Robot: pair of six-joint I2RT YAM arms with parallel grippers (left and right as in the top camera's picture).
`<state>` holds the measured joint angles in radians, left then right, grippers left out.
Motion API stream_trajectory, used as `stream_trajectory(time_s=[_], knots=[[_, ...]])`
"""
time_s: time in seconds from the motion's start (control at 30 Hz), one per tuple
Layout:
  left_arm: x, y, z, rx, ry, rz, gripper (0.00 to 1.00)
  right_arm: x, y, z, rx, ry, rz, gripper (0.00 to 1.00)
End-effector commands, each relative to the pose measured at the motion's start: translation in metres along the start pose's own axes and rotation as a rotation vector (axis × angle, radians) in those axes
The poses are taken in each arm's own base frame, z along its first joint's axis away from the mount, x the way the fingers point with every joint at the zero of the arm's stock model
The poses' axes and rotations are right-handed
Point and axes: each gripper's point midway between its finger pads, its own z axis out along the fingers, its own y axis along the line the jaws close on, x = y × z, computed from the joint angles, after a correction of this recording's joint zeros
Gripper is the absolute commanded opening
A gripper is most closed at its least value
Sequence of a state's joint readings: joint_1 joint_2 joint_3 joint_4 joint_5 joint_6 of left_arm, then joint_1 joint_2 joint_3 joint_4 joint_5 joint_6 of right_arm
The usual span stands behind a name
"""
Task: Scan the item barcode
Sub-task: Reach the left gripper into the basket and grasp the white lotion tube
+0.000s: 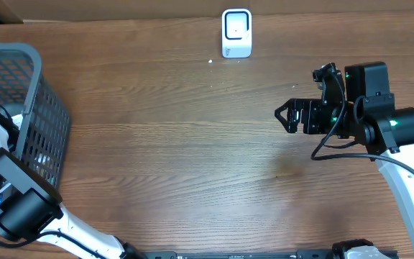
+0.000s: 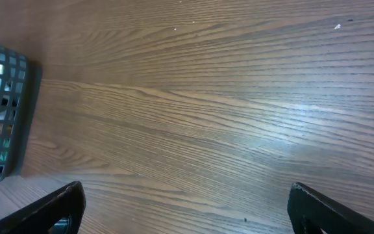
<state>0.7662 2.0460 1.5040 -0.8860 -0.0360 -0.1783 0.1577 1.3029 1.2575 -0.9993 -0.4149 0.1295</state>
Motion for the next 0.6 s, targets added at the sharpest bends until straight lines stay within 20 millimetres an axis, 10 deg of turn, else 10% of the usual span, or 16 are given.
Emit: stream_trajectory(time_s=[0.0, 0.13, 0.27, 0.57], knots=[[0.004, 0.009, -0.001, -0.04, 0.024, -0.032, 0.17, -0.007, 0.006, -0.004, -0.012, -0.019, -0.021, 1.0], [-0.023, 0.006, -0.048, -0.032, -0.018, -0.038, 0.07, -0.007, 0.006, -0.004, -0.012, -0.019, -0.021, 1.0], [-0.056, -0.003, -0.137, 0.022, -0.125, -0.048, 0.04, -0.007, 0.006, -0.004, -0.012, -0.019, -0.021, 1.0], [-0.05, -0.052, -0.318, 0.186, -0.451, 0.076, 0.04, -0.008, 0.006, -0.004, -0.013, -0.024, -0.023, 1.0]])
